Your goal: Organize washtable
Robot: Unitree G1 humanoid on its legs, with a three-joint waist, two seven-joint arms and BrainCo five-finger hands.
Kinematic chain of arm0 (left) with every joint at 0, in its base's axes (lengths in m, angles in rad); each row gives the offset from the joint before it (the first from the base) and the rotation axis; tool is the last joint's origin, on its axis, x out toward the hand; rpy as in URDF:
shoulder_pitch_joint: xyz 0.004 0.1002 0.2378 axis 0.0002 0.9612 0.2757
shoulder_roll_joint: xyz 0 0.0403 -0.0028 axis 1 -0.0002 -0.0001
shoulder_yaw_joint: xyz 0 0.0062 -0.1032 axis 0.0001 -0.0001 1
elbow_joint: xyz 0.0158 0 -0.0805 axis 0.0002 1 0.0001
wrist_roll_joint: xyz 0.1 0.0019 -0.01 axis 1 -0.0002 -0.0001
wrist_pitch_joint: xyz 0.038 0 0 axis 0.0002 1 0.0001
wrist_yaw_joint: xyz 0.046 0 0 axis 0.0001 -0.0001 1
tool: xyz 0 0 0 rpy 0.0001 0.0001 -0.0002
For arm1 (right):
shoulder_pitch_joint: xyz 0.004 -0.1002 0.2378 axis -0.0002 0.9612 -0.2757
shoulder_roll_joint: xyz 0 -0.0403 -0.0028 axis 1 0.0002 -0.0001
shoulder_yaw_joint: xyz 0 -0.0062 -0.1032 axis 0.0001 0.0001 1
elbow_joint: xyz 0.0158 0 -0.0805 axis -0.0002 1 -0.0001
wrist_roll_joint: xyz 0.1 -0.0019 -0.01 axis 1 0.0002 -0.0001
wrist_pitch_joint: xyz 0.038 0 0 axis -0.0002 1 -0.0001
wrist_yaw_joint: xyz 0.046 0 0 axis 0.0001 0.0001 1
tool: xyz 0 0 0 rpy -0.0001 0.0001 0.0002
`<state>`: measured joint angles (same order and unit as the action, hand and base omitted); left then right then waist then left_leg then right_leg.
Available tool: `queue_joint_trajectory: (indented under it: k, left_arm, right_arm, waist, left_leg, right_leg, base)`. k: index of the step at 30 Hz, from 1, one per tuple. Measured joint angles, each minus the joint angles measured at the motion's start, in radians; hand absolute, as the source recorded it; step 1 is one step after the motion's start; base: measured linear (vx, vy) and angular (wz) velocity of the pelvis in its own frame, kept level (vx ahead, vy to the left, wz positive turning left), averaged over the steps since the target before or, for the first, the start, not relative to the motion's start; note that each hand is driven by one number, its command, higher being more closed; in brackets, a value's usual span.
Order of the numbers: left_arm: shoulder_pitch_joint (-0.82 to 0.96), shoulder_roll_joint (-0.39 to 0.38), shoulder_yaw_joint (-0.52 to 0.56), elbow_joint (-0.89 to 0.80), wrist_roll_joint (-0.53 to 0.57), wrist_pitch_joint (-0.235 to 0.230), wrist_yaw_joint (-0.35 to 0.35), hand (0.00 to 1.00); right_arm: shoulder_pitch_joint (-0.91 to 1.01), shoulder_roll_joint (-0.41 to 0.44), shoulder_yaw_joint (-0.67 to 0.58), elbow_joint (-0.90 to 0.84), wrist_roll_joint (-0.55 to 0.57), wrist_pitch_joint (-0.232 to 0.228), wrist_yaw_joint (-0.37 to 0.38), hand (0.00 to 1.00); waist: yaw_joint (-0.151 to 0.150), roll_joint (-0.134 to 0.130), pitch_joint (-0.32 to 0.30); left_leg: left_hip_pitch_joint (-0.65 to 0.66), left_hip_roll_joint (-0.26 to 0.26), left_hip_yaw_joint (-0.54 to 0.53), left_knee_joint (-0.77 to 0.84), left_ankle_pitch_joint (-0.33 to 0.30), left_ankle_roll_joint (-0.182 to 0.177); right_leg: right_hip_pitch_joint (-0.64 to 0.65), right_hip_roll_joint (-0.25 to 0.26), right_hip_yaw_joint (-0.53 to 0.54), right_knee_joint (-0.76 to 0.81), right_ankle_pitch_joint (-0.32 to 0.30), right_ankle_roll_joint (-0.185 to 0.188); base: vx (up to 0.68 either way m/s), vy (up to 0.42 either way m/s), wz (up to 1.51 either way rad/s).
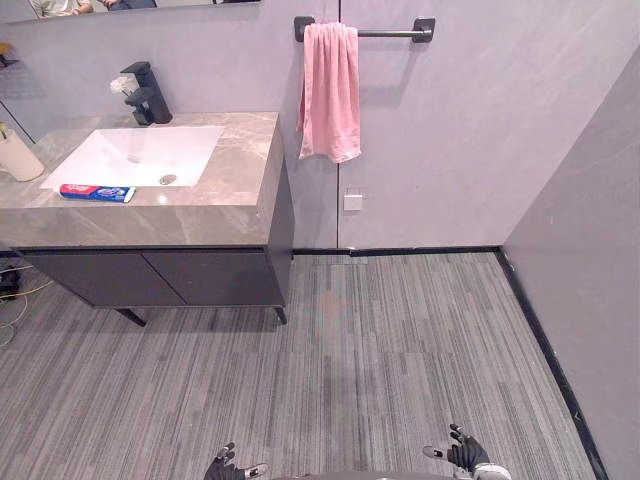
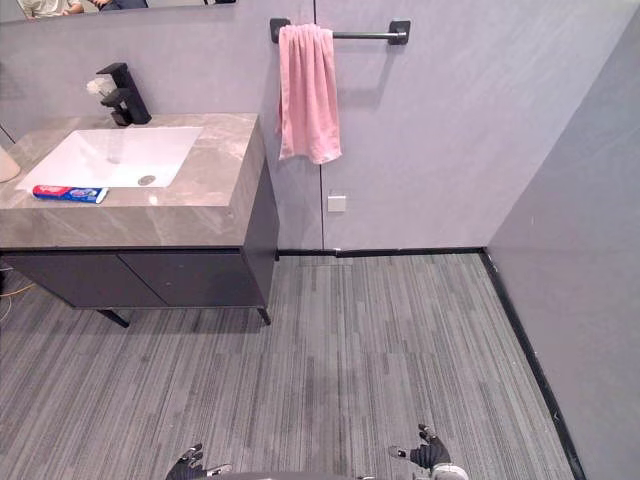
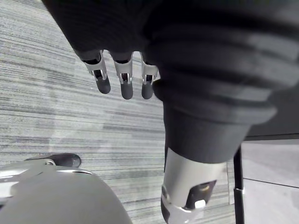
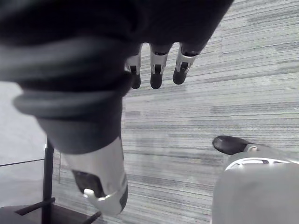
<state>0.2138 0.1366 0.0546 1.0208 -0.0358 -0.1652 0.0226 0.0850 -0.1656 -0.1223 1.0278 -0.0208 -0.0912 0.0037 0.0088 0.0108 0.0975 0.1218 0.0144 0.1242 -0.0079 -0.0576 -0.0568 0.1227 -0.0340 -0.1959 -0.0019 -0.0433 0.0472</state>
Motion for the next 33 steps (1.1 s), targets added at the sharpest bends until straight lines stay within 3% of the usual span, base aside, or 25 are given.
queue_joint_trajectory:
  k: [6,11,31,33]
  left_arm:
    - [0.002,-0.011,0.028,0.000,-0.001,0.000,0.001,0.00]
    - [0.003,-0.017,0.027,0.001,-0.001,0.000,0.002,0.00]
    - [0.000,-0.013,0.028,0.001,0.001,0.000,0.001,0.00]
    - [0.000,-0.013,0.027,0.001,0.001,0.000,0.001,0.00]
  right_arm:
    - [-0.009,0.004,-0.008,0.000,0.001,0.000,0.000,0.00]
    - [-0.018,0.004,-0.008,0.000,0.002,0.000,0.000,0.00]
    - [-0.015,0.007,-0.028,0.005,0.006,0.001,0.000,0.00]
    - [-0.018,0.007,-0.028,0.003,0.012,0.001,0.000,0.00]
  waist:
    - [-0.001,-0.007,0.016]
    - [-0.020,0.006,0.035]
    - [-0.020,-0.004,0.043]
    - [-0.020,-0.002,0.044]
  left_leg:
    - [0.021,-0.003,0.003,-0.021,0.011,-0.016]
    - [0.029,-0.001,0.006,-0.032,0.018,-0.007]
    - [0.045,0.007,0.089,-0.063,0.018,-0.003]
    - [0.029,0.015,0.125,-0.042,-0.005,0.020]
  right_leg:
    - [0.011,-0.002,0.001,-0.002,0.001,0.000]
    - [0.011,0.001,0.000,-0.002,0.001,0.000]
    - [-0.007,0.016,0.066,-0.020,0.005,-0.006]
    - [-0.026,0.023,0.093,-0.020,0.013,-0.008]
  base:
    - [0.00,0.000,0.00]
    - [-0.05,-0.022,0.02]
    - [-0.01,-0.022,-0.10]
    - [-0.02,-0.013,-0.41]
